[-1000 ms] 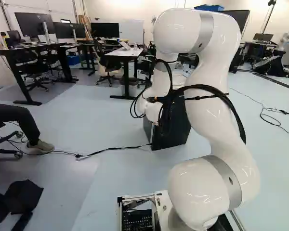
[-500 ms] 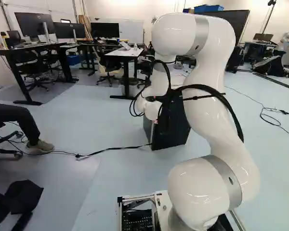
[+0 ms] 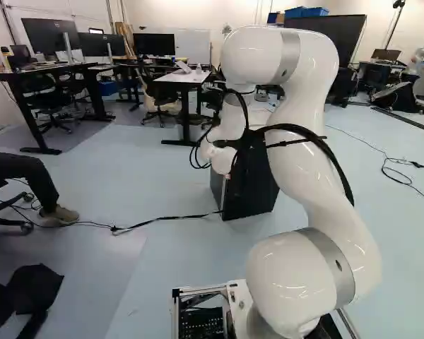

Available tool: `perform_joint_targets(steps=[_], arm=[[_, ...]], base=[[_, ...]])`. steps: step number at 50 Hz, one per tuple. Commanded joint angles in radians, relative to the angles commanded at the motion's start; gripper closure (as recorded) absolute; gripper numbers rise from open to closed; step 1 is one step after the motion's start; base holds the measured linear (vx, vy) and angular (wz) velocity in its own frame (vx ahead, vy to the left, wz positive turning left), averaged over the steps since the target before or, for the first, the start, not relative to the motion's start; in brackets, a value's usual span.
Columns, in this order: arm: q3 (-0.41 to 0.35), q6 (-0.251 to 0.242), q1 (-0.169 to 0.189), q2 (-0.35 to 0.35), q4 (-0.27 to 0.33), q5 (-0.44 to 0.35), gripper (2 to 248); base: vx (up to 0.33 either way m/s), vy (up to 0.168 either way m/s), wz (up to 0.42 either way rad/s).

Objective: Open the fridge door

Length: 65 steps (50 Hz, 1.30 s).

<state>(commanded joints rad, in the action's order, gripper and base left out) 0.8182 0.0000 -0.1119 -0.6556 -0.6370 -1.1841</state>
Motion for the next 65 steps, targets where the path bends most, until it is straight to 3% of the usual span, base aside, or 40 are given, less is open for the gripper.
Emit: perform_joint_targets(steps=[38, 65], arm=[[0.025, 0.000, -0.004, -0.016, -0.008, 0.000, 3], [0.019, 0.000, -0.028, -0.012, -0.047, 0.000, 3]], base=[[0.000, 0.000, 0.000], [0.000, 0.000, 0.000]])
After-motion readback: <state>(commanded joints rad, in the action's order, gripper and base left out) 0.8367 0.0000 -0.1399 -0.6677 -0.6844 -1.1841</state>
